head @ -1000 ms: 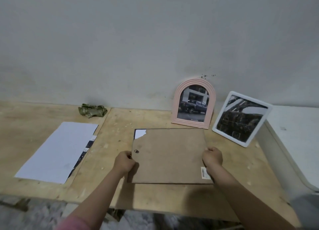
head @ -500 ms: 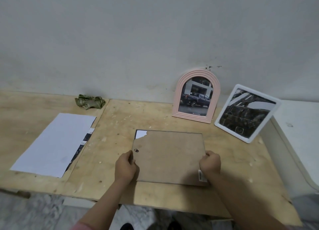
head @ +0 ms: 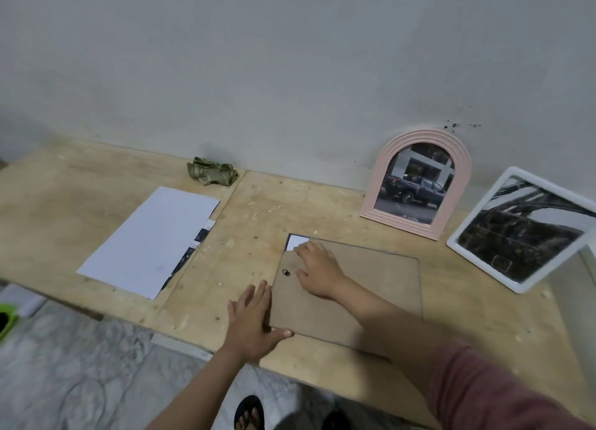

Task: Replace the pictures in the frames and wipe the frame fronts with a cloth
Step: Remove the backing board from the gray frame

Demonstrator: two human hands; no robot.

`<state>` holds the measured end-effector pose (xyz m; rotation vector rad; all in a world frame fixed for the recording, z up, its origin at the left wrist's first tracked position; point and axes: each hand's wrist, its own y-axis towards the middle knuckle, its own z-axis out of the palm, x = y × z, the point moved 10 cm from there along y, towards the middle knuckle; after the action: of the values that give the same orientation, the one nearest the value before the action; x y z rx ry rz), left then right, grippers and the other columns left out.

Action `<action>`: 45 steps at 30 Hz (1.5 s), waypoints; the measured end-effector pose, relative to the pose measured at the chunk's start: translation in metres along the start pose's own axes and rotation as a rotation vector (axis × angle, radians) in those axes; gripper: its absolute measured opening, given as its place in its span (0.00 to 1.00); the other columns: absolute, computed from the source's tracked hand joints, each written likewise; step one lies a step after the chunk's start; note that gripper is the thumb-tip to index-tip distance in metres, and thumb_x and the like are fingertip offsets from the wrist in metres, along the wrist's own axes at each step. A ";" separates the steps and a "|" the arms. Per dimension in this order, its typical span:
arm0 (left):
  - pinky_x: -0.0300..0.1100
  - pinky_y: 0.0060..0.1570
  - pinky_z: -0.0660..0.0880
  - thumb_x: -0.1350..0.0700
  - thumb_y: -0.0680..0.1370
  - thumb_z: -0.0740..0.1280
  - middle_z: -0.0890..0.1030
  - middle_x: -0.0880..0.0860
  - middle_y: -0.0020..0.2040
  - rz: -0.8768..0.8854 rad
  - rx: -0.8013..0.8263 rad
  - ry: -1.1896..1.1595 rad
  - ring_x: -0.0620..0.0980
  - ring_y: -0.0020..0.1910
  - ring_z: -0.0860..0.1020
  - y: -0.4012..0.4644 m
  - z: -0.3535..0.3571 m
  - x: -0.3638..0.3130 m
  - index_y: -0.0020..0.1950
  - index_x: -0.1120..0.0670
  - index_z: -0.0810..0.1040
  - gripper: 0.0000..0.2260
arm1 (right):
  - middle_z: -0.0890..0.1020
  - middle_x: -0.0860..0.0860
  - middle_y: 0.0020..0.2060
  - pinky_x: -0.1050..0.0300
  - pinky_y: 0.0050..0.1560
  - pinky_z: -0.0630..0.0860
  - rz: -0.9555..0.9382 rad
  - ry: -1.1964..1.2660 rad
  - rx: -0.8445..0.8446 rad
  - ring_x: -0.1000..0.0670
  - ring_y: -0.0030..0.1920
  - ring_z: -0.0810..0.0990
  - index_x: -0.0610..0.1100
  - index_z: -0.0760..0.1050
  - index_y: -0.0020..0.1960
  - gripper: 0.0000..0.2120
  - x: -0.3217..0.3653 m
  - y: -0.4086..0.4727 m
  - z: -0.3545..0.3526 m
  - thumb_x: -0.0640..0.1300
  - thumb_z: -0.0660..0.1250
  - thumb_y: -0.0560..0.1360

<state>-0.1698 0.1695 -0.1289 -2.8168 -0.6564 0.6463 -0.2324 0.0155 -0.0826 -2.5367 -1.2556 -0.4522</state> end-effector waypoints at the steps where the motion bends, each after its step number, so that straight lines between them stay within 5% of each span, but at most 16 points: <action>1: 0.64 0.71 0.44 0.18 0.56 0.45 0.45 0.46 0.79 0.010 -0.001 0.013 0.52 0.77 0.45 -0.001 -0.001 -0.003 0.79 0.51 0.46 0.58 | 0.67 0.46 0.68 0.48 0.68 0.60 -0.017 -0.064 0.047 0.43 0.69 0.64 0.43 0.63 0.71 0.26 0.004 0.006 0.005 0.49 0.60 0.75; 7: 0.62 0.72 0.42 0.19 0.56 0.47 0.52 0.49 0.79 0.009 0.009 -0.012 0.51 0.78 0.47 -0.003 -0.007 -0.009 0.78 0.52 0.48 0.58 | 0.67 0.46 0.65 0.44 0.67 0.61 0.006 -0.149 0.190 0.43 0.67 0.64 0.44 0.65 0.68 0.28 0.005 0.030 0.019 0.59 0.62 0.73; 17: 0.60 0.72 0.43 0.19 0.56 0.49 0.55 0.51 0.78 0.006 0.000 -0.008 0.52 0.78 0.48 0.001 -0.009 -0.006 0.78 0.52 0.51 0.57 | 0.67 0.43 0.62 0.48 0.63 0.67 0.188 -0.038 0.362 0.39 0.65 0.63 0.43 0.68 0.63 0.33 0.002 0.056 0.020 0.54 0.74 0.64; 20: 0.59 0.72 0.43 0.21 0.57 0.55 0.57 0.49 0.78 -0.007 -0.023 -0.059 0.52 0.77 0.49 -0.001 -0.010 -0.004 0.78 0.50 0.52 0.55 | 0.69 0.44 0.60 0.49 0.62 0.68 0.185 0.000 0.372 0.40 0.63 0.65 0.44 0.71 0.60 0.30 0.002 0.059 0.019 0.53 0.75 0.62; 26: 0.62 0.71 0.42 0.18 0.55 0.52 0.56 0.46 0.77 -0.010 -0.047 -0.139 0.50 0.78 0.49 0.001 -0.004 0.003 0.77 0.47 0.52 0.56 | 0.75 0.45 0.49 0.50 0.55 0.74 0.153 0.035 0.365 0.41 0.56 0.70 0.45 0.79 0.43 0.18 0.006 0.062 0.016 0.53 0.76 0.56; 29: 0.62 0.71 0.41 0.19 0.56 0.55 0.56 0.45 0.77 -0.013 -0.045 -0.164 0.49 0.78 0.49 0.001 -0.003 0.005 0.77 0.46 0.52 0.55 | 0.77 0.47 0.46 0.47 0.59 0.70 0.140 0.063 0.345 0.41 0.55 0.71 0.47 0.77 0.39 0.17 0.005 0.062 0.013 0.53 0.76 0.56; 37: 0.63 0.71 0.40 0.23 0.59 0.61 0.56 0.45 0.77 -0.018 -0.040 -0.166 0.49 0.77 0.49 -0.002 -0.007 0.001 0.77 0.44 0.52 0.51 | 0.70 0.48 0.59 0.41 0.58 0.62 0.026 -0.203 0.398 0.44 0.63 0.64 0.51 0.70 0.58 0.32 0.020 0.059 0.019 0.71 0.65 0.62; 45: 0.64 0.71 0.41 0.21 0.57 0.59 0.55 0.44 0.77 -0.012 -0.057 -0.166 0.47 0.77 0.48 -0.001 -0.001 0.002 0.77 0.44 0.53 0.53 | 0.76 0.56 0.47 0.38 0.61 0.58 0.100 -0.102 0.482 0.48 0.59 0.65 0.53 0.75 0.41 0.23 0.014 0.054 0.033 0.66 0.75 0.55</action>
<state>-0.1676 0.1712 -0.1282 -2.8300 -0.7303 0.8798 -0.1756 0.0062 -0.1124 -2.2142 -1.1022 0.0080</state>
